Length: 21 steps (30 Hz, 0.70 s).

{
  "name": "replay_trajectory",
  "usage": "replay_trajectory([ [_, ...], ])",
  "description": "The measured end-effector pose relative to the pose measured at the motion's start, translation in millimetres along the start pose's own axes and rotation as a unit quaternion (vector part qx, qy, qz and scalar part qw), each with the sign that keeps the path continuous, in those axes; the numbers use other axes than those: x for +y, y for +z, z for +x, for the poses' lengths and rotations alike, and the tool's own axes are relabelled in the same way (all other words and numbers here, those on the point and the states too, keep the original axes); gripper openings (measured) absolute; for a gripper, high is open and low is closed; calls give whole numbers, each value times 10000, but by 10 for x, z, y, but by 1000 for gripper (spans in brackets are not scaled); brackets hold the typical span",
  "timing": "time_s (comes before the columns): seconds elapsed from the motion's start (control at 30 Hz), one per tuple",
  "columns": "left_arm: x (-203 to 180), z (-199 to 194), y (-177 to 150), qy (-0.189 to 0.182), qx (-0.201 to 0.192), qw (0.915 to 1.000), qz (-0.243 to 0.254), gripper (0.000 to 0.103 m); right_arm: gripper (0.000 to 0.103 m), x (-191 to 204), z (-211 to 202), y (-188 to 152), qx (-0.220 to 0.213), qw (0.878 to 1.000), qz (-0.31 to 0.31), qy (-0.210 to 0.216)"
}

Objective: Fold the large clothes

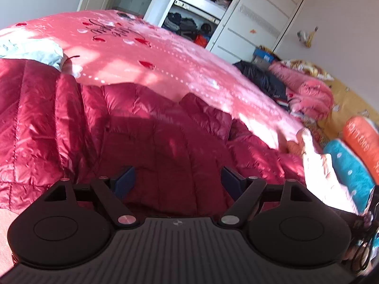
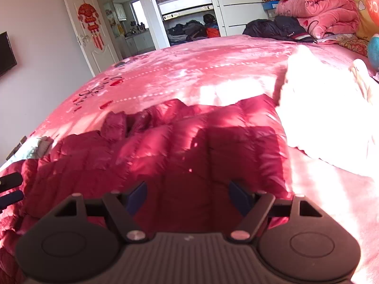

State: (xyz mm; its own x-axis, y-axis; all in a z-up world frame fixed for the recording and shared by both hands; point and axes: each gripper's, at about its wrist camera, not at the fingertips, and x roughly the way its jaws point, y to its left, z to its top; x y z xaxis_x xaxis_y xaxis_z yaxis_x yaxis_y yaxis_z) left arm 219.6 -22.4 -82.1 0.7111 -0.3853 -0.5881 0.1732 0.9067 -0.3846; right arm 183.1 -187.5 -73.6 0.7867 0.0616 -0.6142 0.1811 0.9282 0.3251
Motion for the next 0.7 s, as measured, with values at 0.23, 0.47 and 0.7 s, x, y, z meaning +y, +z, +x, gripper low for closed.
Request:
replay_trajectory([
  [0.23,-12,230,-115,412,367,9975,433,94,67,-246,152,-152,163,9998,55,-88],
  [0.47,-31,310,-181,605,443,9946,712,94,67,-261,192,-270,-20,9997,-131,-228],
  [0.7,-41,128,-177,480,276,9968,576,92,70,-282,31,-243,-106,9997,127,-158],
])
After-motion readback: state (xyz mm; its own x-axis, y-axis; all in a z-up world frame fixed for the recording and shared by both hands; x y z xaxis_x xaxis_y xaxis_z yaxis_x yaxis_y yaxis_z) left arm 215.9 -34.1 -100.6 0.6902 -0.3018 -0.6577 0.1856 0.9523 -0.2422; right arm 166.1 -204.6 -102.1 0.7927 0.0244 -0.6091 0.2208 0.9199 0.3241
